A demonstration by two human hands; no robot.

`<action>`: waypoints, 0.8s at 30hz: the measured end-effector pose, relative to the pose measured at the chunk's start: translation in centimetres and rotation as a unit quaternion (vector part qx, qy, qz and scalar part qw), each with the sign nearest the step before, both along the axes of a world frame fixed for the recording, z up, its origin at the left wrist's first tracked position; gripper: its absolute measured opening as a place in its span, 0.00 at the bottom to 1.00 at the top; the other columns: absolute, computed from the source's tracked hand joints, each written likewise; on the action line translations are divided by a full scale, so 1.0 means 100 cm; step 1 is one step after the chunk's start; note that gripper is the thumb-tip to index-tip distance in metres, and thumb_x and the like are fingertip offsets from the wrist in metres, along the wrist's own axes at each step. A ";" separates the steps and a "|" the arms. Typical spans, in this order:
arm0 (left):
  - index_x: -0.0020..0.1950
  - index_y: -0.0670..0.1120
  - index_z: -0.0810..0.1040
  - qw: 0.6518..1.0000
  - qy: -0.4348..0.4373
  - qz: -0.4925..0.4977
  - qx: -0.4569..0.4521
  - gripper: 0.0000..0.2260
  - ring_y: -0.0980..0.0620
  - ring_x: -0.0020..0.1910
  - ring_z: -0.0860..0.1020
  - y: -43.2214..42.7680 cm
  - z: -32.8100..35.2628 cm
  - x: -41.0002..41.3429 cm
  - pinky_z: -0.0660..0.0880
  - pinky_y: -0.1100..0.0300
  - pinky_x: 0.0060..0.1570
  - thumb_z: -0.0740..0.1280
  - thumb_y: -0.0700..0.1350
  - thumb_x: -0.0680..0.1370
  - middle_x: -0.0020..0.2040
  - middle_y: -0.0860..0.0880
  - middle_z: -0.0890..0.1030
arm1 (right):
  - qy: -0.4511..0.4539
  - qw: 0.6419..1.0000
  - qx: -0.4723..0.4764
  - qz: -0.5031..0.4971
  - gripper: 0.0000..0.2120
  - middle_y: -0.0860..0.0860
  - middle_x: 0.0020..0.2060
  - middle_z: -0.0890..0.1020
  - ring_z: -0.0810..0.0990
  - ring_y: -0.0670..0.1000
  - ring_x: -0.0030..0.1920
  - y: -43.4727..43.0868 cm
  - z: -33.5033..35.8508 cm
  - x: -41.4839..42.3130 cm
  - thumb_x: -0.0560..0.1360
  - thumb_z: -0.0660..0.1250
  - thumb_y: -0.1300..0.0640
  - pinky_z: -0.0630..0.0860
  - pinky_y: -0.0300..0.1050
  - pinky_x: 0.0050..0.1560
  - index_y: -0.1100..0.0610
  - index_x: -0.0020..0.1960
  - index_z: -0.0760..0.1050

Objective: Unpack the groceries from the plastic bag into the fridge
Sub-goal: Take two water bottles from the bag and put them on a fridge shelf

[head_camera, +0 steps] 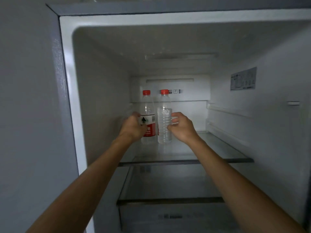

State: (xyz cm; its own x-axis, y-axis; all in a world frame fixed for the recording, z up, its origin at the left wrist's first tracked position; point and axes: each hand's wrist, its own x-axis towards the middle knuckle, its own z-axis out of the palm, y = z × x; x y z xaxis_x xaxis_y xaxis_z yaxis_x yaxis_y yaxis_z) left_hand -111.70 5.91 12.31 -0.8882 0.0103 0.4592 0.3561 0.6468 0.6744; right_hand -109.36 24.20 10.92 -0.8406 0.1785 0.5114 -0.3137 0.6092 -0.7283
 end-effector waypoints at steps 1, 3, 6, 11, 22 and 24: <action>0.67 0.43 0.72 1.000 0.000 -0.009 -0.009 0.19 0.42 0.57 0.79 -0.005 -0.001 0.006 0.77 0.51 0.58 0.69 0.42 0.77 0.58 0.43 0.79 | -0.002 1.000 0.001 -0.006 0.22 0.54 0.57 0.80 0.78 0.49 0.51 -0.003 -0.001 0.009 0.74 0.69 0.62 0.70 0.33 0.42 0.58 0.68 0.71; 0.62 0.43 0.77 0.999 0.005 -0.031 -0.027 0.14 0.44 0.54 0.80 -0.015 -0.004 0.019 0.77 0.54 0.55 0.68 0.40 0.76 0.56 0.42 0.82 | -0.009 1.000 0.011 -0.021 0.17 0.52 0.51 0.82 0.80 0.50 0.51 -0.011 -0.004 0.030 0.74 0.69 0.62 0.69 0.29 0.38 0.57 0.63 0.75; 0.55 0.45 0.81 0.995 0.019 -0.075 -0.064 0.08 0.46 0.51 0.80 -0.026 -0.008 0.045 0.75 0.59 0.51 0.68 0.42 0.77 0.53 0.45 0.83 | -0.013 0.997 0.044 -0.054 0.13 0.52 0.51 0.84 0.79 0.48 0.49 -0.027 -0.010 0.068 0.74 0.69 0.61 0.71 0.30 0.41 0.57 0.59 0.79; 0.52 0.46 0.82 0.976 0.026 -0.193 -0.095 0.05 0.48 0.51 0.80 -0.035 -0.024 0.093 0.73 0.62 0.50 0.70 0.42 0.76 0.50 0.46 0.83 | -0.022 0.986 0.098 -0.132 0.13 0.52 0.51 0.84 0.81 0.49 0.49 -0.049 -0.027 0.132 0.73 0.70 0.60 0.75 0.39 0.53 0.57 0.57 0.81; 0.51 0.48 0.82 0.919 0.012 -0.382 -0.094 0.05 0.51 0.47 0.81 -0.020 -0.052 0.183 0.79 0.59 0.48 0.70 0.45 0.76 0.48 0.49 0.82 | -0.083 0.942 0.141 -0.293 0.13 0.51 0.49 0.83 0.81 0.48 0.48 -0.049 -0.048 0.285 0.73 0.70 0.59 0.74 0.35 0.50 0.55 0.58 0.79; 0.52 0.46 0.83 0.905 0.015 -0.415 -0.089 0.06 0.54 0.45 0.79 -0.005 -0.055 0.205 0.74 0.67 0.41 0.70 0.44 0.76 0.46 0.51 0.80 | -0.092 0.929 0.147 -0.327 0.15 0.50 0.49 0.83 0.81 0.48 0.49 -0.042 -0.050 0.318 0.73 0.69 0.57 0.74 0.36 0.49 0.54 0.59 0.78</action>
